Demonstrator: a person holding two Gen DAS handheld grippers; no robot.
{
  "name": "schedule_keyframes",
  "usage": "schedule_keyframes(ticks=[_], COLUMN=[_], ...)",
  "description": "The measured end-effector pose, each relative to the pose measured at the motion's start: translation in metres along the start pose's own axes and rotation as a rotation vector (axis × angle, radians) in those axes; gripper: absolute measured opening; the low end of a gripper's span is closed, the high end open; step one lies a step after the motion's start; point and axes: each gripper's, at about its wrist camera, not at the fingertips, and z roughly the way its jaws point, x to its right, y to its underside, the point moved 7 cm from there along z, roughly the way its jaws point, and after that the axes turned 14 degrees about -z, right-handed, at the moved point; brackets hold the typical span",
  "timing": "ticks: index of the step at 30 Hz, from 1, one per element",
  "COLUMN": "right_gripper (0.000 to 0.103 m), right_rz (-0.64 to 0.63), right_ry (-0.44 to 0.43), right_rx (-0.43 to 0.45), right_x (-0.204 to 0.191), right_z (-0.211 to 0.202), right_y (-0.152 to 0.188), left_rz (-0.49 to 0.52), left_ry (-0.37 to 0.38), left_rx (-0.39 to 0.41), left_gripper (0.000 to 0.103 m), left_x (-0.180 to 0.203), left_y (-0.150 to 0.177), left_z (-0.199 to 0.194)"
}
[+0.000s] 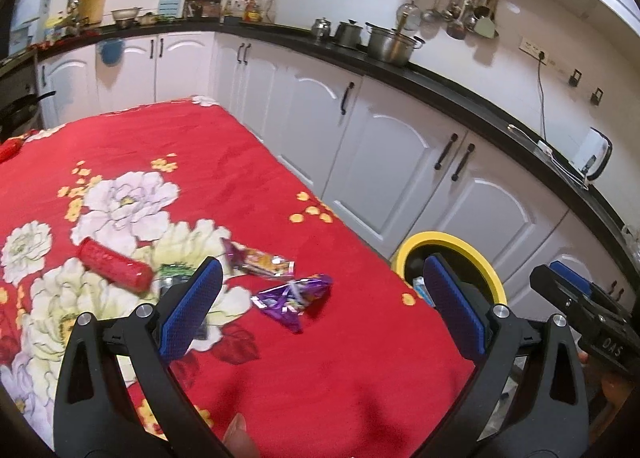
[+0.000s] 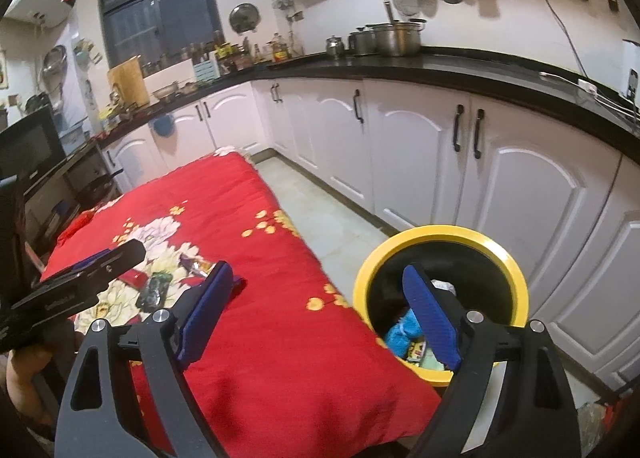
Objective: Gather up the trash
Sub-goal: 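Move both open tools back over the remaining trash on the table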
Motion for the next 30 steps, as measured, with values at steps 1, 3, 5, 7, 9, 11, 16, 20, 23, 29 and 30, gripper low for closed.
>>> schedule_keyframes(ticks=[1,3,5,7,9,11,16,20,23,29,30], right_gripper=[0.084,0.084,0.084,0.084,0.084,0.084,0.084,0.084,0.084,0.084,0.084], right_rz=[-0.008,-0.022,-0.037,-0.054,-0.066,-0.081,-0.119,-0.143,-0.159,-0.185,-0.185], right_ry=[-0.006,-0.018,-0.03,-0.043,-0.056,-0.07,-0.106,-0.134,-0.156,-0.184,-0.188], right_rx=[-0.001,-0.004,-0.009,-0.014,-0.019,-0.025,-0.036,-0.045,-0.051,-0.069,-0.075], right_x=[-0.005,-0.014,-0.023,-0.034,-0.044,-0.054,-0.076,-0.094,-0.106,-0.123,-0.125], right_z=[0.001,0.003,0.006,0.01,0.012,0.016,0.025,0.031,0.036,0.051,0.055], right_y=[-0.001,-0.002,-0.003,-0.004,-0.003,-0.004,-0.006,-0.007,-0.007,-0.006,-0.006], left_rz=[-0.005,-0.018,-0.032,-0.043,-0.052,-0.064,-0.092,-0.113,-0.127,-0.159,-0.163], left_ry=[-0.003,-0.012,-0.021,-0.033,-0.044,-0.056,-0.087,-0.108,-0.125,-0.149,-0.157], left_rx=[0.003,0.01,0.014,0.018,0.021,0.023,0.027,0.03,0.025,0.008,-0.001], left_gripper=[0.092,0.092,0.092,0.092,0.092,0.092,0.092,0.092,0.092,0.092,0.092], left_x=[-0.004,-0.013,-0.022,-0.031,-0.041,-0.049,-0.074,-0.091,-0.104,-0.127,-0.131], left_y=[-0.001,-0.003,-0.003,-0.004,-0.005,-0.006,-0.007,-0.009,-0.009,-0.006,-0.004], left_z=[-0.002,-0.005,-0.007,-0.01,-0.012,-0.013,-0.017,-0.019,-0.019,-0.015,-0.013])
